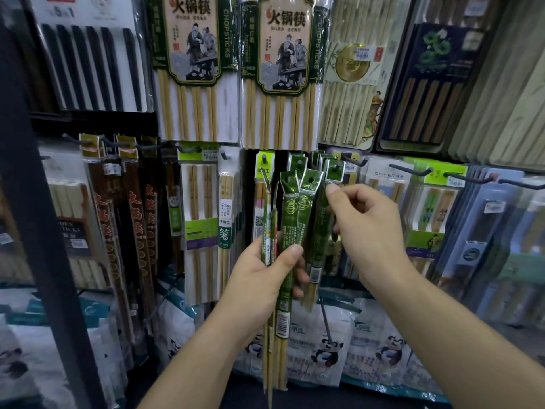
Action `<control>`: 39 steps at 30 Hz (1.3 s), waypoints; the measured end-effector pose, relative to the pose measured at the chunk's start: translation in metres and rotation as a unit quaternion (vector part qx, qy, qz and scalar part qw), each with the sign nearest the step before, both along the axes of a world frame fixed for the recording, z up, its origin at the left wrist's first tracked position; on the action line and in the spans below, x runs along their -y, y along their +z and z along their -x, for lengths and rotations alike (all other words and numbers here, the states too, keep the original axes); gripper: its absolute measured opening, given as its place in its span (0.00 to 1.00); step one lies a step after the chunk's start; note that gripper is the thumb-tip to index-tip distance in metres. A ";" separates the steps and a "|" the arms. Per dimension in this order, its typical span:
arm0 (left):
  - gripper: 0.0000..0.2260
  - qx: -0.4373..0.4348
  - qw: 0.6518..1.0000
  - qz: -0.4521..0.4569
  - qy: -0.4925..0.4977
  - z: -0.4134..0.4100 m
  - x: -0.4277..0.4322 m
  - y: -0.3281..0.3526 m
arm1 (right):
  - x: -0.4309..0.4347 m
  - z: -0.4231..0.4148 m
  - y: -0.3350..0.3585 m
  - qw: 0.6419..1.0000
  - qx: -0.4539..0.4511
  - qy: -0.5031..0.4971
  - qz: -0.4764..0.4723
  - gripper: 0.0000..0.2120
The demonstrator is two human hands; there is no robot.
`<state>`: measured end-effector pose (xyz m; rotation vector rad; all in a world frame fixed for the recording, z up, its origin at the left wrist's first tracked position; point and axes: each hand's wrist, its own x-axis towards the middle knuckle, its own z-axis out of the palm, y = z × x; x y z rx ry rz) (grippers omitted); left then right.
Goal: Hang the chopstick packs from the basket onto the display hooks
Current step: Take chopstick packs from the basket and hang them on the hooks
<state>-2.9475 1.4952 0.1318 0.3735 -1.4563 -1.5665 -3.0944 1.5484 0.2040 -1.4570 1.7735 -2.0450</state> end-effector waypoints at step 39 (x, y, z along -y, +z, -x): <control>0.08 -0.010 0.998 -0.048 0.037 0.002 0.004 -0.001 | 0.020 0.023 0.019 1.000 0.007 -0.013 -0.004 0.17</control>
